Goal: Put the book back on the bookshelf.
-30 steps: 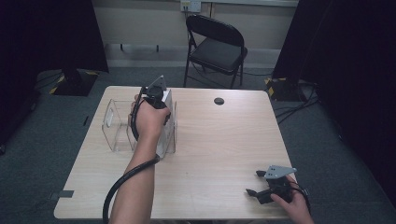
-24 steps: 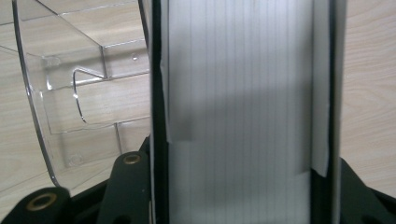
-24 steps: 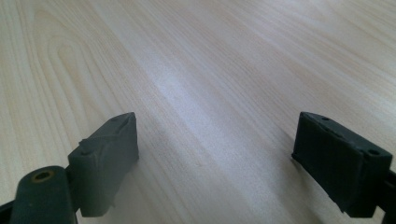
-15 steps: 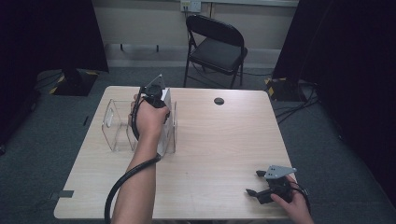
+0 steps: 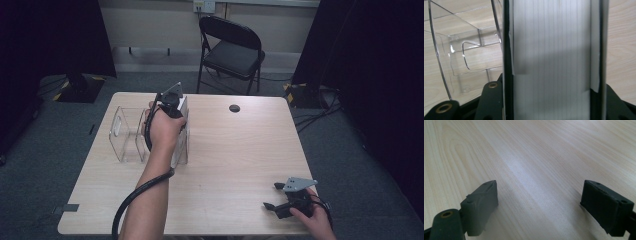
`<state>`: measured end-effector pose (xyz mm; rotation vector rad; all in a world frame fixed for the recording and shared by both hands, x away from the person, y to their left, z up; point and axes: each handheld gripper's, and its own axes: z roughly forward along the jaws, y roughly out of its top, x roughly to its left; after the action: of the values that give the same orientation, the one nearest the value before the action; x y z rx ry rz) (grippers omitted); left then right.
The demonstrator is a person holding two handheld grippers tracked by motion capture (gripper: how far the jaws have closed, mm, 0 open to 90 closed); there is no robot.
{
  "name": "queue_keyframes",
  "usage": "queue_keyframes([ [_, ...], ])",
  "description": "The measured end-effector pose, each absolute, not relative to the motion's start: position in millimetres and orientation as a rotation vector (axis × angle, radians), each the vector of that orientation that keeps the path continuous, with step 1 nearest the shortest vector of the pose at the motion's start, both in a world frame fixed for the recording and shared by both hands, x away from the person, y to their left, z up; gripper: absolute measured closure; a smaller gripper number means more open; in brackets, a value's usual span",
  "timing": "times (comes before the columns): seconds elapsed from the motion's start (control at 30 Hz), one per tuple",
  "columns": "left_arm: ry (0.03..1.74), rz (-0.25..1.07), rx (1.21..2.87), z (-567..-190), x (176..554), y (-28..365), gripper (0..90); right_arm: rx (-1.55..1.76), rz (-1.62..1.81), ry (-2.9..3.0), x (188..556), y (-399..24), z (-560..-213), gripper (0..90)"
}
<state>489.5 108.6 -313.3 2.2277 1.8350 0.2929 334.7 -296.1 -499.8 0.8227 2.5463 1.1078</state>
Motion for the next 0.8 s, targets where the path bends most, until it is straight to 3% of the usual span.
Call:
queue_keyframes([
  [0.2,1.784,0.253,2.256,-309.6,488.7,112.7,47.9,0.822,1.108,2.547,334.7,-296.1,-499.8,13.2],
  [0.6,1.762,0.216,2.355,-303.5,491.4,110.6,49.4,0.821,1.108,2.549,334.7,-296.2,-499.8,13.2],
  [0.8,1.795,0.229,2.293,-303.5,489.4,114.7,52.7,0.826,1.109,2.546,334.6,-295.8,-499.8,13.2],
])
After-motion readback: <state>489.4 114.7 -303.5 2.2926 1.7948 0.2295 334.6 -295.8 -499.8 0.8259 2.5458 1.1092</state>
